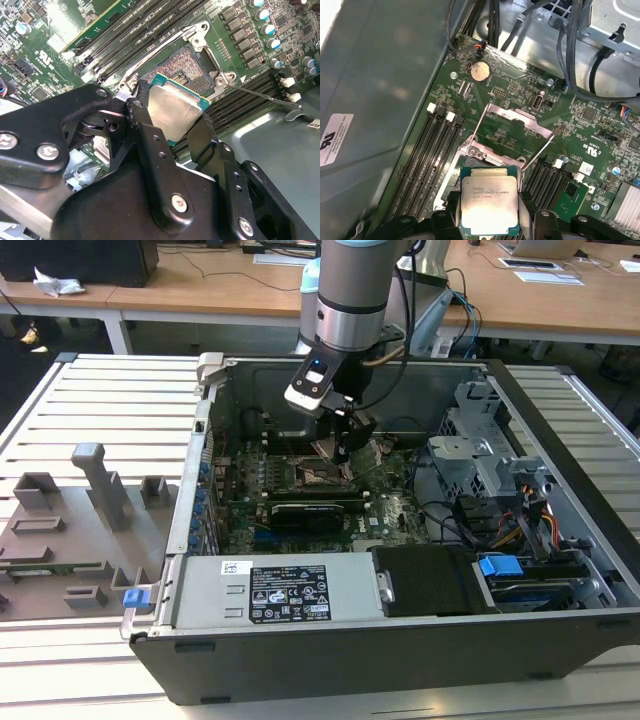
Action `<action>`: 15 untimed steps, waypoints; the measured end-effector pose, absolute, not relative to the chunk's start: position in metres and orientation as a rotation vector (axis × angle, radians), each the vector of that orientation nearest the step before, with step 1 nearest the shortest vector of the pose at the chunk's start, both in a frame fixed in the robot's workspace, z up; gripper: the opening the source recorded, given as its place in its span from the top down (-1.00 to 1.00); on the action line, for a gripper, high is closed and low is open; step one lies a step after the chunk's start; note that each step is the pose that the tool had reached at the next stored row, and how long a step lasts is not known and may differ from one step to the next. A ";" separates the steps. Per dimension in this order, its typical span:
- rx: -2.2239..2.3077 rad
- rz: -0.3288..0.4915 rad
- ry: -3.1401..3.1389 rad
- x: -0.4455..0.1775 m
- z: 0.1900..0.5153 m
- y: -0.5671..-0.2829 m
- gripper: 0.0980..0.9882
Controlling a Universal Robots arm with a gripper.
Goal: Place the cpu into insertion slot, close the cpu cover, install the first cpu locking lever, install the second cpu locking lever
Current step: 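Place the cpu into insertion slot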
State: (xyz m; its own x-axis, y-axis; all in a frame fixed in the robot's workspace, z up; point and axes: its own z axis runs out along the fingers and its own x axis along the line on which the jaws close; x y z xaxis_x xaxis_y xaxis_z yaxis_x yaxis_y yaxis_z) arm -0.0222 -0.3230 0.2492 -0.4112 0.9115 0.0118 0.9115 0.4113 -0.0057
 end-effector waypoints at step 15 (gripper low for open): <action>-1.848 0.016 -2.534 -0.022 0.249 -0.323 0.00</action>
State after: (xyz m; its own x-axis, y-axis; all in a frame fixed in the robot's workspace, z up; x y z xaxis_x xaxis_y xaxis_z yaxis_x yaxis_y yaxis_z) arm -0.0222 -0.3230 0.2490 -0.3057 0.9521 -0.0018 0.9521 0.3057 -0.0112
